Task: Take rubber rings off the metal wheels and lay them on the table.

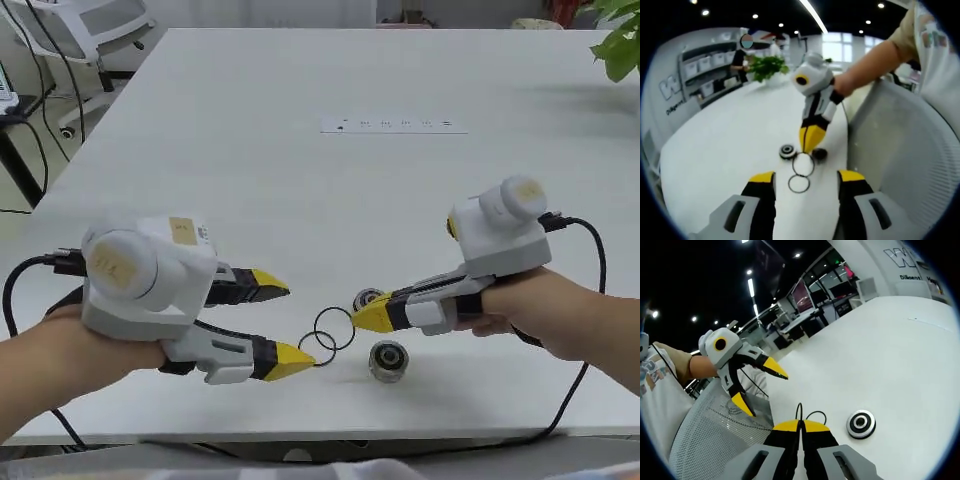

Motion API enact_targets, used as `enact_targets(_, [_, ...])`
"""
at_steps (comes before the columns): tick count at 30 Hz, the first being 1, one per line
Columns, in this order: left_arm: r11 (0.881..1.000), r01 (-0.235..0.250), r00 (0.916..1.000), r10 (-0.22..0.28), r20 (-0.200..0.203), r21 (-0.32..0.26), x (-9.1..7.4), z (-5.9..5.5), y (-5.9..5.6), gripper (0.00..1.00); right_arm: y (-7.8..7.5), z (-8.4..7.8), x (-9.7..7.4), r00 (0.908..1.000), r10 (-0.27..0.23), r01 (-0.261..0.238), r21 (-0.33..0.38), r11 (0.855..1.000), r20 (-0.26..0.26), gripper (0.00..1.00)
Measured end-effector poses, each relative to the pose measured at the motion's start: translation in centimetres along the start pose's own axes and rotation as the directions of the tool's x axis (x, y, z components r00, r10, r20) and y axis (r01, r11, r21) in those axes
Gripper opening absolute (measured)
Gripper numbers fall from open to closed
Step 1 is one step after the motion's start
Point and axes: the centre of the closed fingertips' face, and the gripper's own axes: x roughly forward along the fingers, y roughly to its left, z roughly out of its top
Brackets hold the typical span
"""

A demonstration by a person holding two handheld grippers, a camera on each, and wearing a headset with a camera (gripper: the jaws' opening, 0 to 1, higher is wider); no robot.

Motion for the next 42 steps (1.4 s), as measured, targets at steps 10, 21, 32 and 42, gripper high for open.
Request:
enact_targets(10, [0.999, -0.032, 0.9995, 0.032, 0.000, -0.025, -0.8, -0.8, 0.4, 0.54, -0.5, -0.6, 1.8, 0.9990, -0.008, 0.007, -0.009, 1.000, -0.044, 0.00])
enact_targets(21, [0.998, -0.041, 0.9992, 0.041, -0.001, -0.039, -1.2, -1.1, 0.4, 0.55, -2.0, -1.6, 3.0, 0.9956, -0.053, 0.053, -0.006, 0.999, -0.078, 0.00])
enact_targets(32, [0.997, -0.051, 0.9987, 0.050, -0.007, -0.054, -1.4, -1.6, 0.5, 0.54, -3.1, -2.1, 3.0, 0.9901, -0.107, 0.105, -0.022, 0.994, -0.091, 0.00])
enact_targets(42, [0.996, -0.058, 0.9982, 0.057, -0.017, -0.069, -1.3, -1.9, 0.9, 0.54, -3.3, -2.1, 2.6, 0.9887, -0.123, 0.120, -0.041, 0.992, -0.085, 0.08])
